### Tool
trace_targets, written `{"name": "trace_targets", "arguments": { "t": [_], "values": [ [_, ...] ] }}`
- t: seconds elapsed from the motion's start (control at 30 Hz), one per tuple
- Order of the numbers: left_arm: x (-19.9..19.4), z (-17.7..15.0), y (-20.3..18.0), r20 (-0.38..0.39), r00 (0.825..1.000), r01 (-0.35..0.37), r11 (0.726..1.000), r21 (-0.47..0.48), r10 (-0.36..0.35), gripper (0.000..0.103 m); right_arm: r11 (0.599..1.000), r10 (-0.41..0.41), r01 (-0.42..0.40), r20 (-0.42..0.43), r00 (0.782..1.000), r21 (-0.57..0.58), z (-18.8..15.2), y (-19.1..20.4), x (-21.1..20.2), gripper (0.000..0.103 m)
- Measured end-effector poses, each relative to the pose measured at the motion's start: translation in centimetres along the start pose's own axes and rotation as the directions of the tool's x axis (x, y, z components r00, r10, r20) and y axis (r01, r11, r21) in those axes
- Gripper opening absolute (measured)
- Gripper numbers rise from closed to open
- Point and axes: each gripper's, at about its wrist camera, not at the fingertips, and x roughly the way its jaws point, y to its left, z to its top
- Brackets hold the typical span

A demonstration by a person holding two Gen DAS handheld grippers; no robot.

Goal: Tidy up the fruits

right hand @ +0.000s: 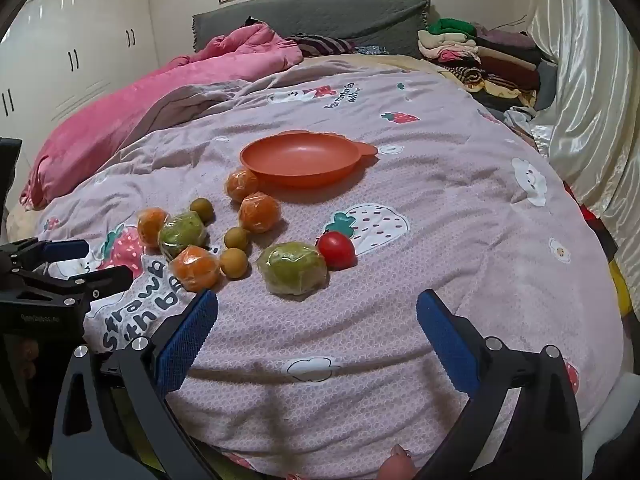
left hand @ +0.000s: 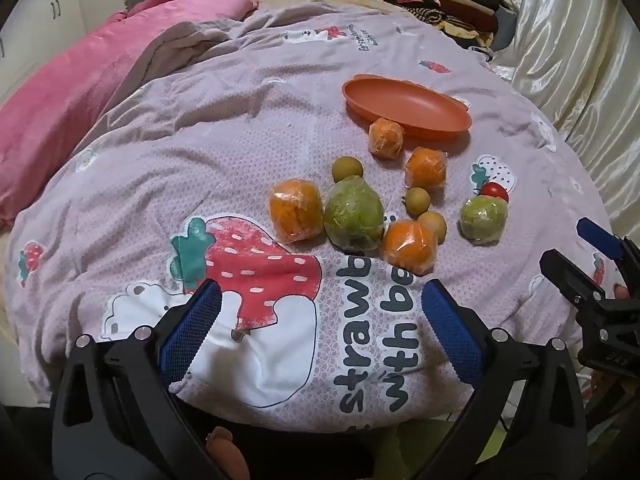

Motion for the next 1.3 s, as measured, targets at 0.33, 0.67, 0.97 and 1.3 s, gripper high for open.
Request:
{"name": "trace_targets", "arguments": {
  "t": [0.33,0.67,0.97,1.3],
  "values": [
    [-0.5,0.3,0.0,0.007,1.0,0.005,1.0,-0.007,-0.005,0.094,1.0,0.013,-0.013,-0.002,1.0,-0.008,-0.1,0.2,0.1,0.099],
    [-0.4,0.3,0.4,0.011,1.0,0.006,1.0,-0.003,-0.006,0.095,1.0,0.009,-0.009,-0.001,1.0,-0.015,0.0,0.7,0.1,0.099],
    [-0.6,0.4,0.5,0.012,1.0,0.005,1.0,-0.004,-0.005,0.095,1.0,0.01,-0.01,0.001,1.0,-0.014,0.1,0.8,0.0,0.099],
    [-0.8,0.6,0.5,0.015,1.0,0.005,1.0,-0.005,-0.005,0.094,1.0,0.02,-0.02,0.003,1.0,-0.017,0.2,1.1,-0.1,0.099]
  ]
}}
